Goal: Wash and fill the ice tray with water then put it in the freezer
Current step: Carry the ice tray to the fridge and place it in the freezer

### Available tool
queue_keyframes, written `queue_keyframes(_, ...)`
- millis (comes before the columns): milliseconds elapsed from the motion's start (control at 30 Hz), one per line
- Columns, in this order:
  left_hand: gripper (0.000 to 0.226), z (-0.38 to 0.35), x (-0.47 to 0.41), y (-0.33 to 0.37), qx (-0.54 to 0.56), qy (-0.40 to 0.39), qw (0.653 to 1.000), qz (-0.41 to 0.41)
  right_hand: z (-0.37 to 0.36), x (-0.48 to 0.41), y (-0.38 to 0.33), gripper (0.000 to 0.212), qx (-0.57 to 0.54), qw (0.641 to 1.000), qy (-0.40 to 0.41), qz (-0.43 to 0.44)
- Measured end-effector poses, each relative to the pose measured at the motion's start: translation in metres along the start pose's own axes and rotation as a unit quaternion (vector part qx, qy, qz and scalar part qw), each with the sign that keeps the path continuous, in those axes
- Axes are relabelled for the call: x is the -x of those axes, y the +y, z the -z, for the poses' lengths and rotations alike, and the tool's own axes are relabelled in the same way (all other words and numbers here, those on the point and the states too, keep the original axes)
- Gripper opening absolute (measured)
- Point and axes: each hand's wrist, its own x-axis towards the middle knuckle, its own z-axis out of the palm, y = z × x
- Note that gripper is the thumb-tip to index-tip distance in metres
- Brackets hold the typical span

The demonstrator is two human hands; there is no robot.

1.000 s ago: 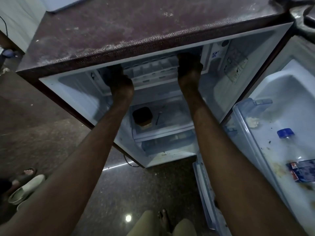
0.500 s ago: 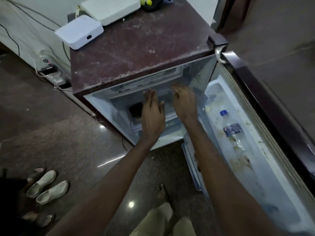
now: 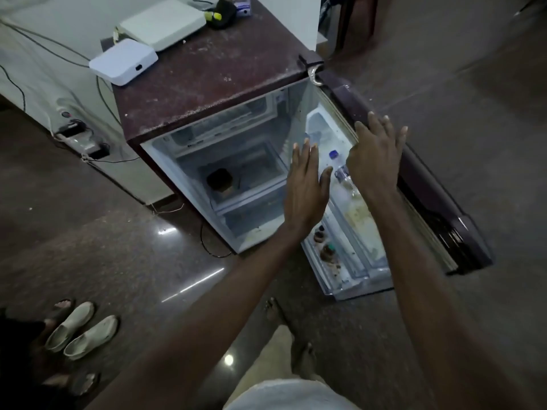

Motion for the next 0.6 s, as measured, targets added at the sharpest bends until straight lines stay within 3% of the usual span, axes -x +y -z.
queue_keyframes(200, 0.063, -0.005, 0.023, 0.034, -0.02, -0.006, 1.0, -0.022, 0.022, 0.021, 0.021, 0.059, 0.008, 0.996, -0.088, -0.011)
queue_keyframes(600, 0.068, 0.014, 0.059, 0.077, 0.018, -0.029, 0.999, 0.017, 0.057, 0.015, 0.021, 0.051, -0.037, 0.985, -0.162, 0.05)
